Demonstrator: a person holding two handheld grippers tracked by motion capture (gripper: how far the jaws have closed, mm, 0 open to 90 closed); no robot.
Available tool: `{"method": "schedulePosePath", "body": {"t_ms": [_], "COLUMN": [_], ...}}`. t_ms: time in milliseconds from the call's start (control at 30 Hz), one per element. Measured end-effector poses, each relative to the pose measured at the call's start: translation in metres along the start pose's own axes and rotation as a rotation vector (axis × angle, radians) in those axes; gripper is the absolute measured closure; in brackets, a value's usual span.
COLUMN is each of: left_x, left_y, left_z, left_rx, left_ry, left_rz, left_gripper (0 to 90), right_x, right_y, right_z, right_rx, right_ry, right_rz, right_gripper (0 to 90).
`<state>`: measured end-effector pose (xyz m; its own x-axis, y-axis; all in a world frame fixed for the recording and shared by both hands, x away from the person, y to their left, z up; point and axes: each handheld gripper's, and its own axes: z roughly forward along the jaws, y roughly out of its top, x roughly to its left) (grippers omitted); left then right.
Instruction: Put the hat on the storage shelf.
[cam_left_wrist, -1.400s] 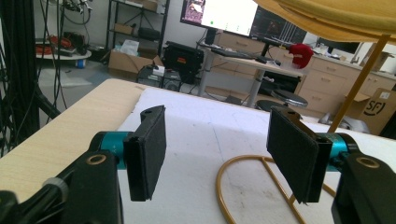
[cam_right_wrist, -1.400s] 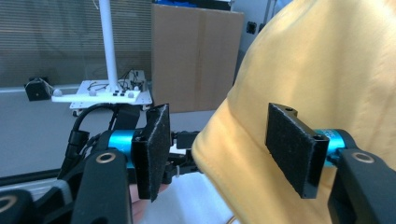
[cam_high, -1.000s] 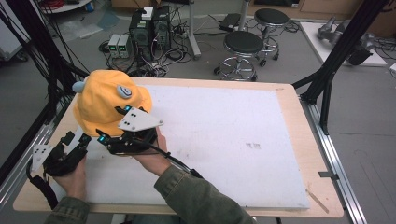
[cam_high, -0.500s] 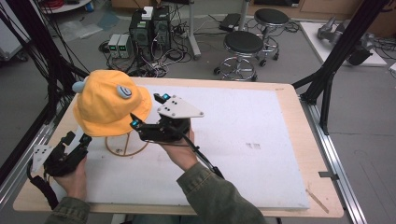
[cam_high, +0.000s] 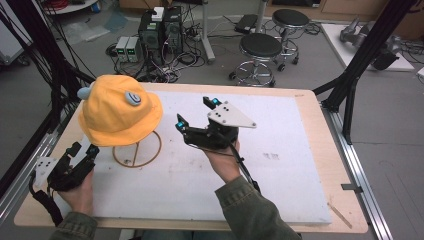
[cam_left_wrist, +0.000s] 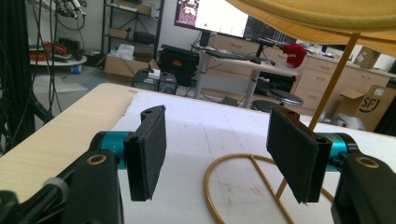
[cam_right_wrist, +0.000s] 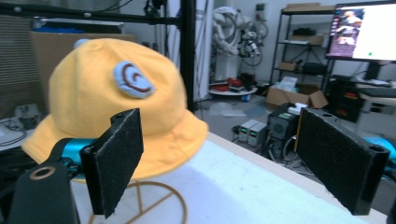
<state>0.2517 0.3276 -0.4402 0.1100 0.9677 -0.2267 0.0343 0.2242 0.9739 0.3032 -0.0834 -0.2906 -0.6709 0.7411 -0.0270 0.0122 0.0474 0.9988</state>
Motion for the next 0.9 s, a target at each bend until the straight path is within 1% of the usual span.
{"method": "schedulePosePath", "body": {"t_ms": [167,200,233,300,433,533,633,767,833,900], "left_x": [-0.001,-0.001,-0.001,-0.002,-0.002,-0.002,-0.001,-0.001,-0.001,-0.001], "left_y": [0.000,0.000,0.000,0.000,0.000,0.001,0.000,0.001,0.001,0.001], "left_z": [-0.003,-0.003,-0.003,-0.003,-0.004,-0.005,-0.006,-0.007,-0.007,-0.008], "left_rx": [-0.001,-0.002,-0.002,-0.001,-0.001,-0.004,-0.002,-0.003,-0.004,-0.006], "left_ry": [0.006,0.004,0.005,0.003,0.002,0.005,0.008,0.013,0.014,0.013], "left_rz": [-0.002,0.003,0.004,0.005,0.005,0.002,0.000,-0.001,-0.003,-0.003], "left_gripper": [38.1,38.0,38.1,38.1,38.1,38.2,38.2,38.2,38.2,38.3], "right_x": [-0.016,-0.019,-0.024,-0.033,-0.052,-0.063,-0.072,-0.083,-0.088,-0.091], "right_y": [-0.002,-0.002,-0.003,-0.005,-0.010,-0.015,-0.021,-0.029,-0.033,-0.038], "right_z": [-0.021,-0.024,-0.030,-0.038,-0.054,-0.065,-0.075,-0.086,-0.091,-0.097], "right_rx": [0.006,0.009,0.006,0.010,0.016,0.025,0.037,0.055,0.060,0.057], "right_ry": [-0.051,-0.061,-0.087,-0.120,-0.180,-0.220,-0.256,-0.294,-0.310,-0.337], "right_rz": [-0.004,-0.011,-0.017,-0.017,0.005,0.021,0.030,0.056,0.062,0.061], "right_gripper": [14.4,14.4,14.4,14.4,14.3,14.4,14.4,14.4,14.3,14.3]}}
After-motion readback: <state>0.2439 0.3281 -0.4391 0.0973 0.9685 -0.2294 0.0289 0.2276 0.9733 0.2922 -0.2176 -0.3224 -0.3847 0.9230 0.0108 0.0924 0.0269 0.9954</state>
